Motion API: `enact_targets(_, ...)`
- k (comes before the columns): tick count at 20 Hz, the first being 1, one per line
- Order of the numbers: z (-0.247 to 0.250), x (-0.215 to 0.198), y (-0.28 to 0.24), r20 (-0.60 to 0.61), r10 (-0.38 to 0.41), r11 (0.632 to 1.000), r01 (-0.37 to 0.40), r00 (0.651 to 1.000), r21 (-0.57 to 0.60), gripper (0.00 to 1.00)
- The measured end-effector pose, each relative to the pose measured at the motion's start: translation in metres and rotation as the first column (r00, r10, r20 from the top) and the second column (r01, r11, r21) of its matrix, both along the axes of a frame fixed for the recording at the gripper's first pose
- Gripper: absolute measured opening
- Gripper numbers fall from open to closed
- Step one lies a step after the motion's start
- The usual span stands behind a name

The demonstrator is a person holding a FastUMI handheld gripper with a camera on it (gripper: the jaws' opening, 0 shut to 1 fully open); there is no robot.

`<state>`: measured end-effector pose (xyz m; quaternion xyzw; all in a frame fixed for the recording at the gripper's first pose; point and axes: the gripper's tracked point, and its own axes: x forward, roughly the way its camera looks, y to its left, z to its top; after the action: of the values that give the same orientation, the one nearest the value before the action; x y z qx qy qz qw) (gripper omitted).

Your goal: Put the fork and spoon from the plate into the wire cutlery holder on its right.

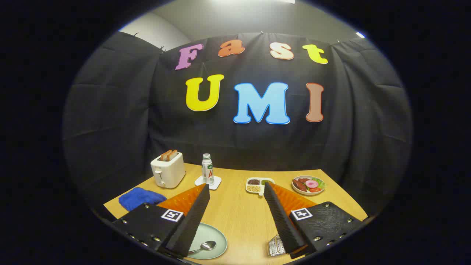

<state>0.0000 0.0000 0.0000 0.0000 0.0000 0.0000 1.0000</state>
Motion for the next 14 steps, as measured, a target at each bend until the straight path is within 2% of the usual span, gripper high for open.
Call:
enact_targets(1,-0.009,0.001,0.005,-0.035,0.015,1.0,-0.015,0.999,0.012,0.83)
enact_targets(5,-0.053,0.004,0.027,-0.217,0.092,0.994,-0.075,0.972,0.085,0.82)
enact_targets(8,-0.092,0.005,0.042,-0.354,0.136,0.986,-0.091,0.925,0.14,0.83)
enact_targets(14,-0.127,0.005,0.055,-0.463,0.173,0.976,-0.087,0.869,0.201,0.83)
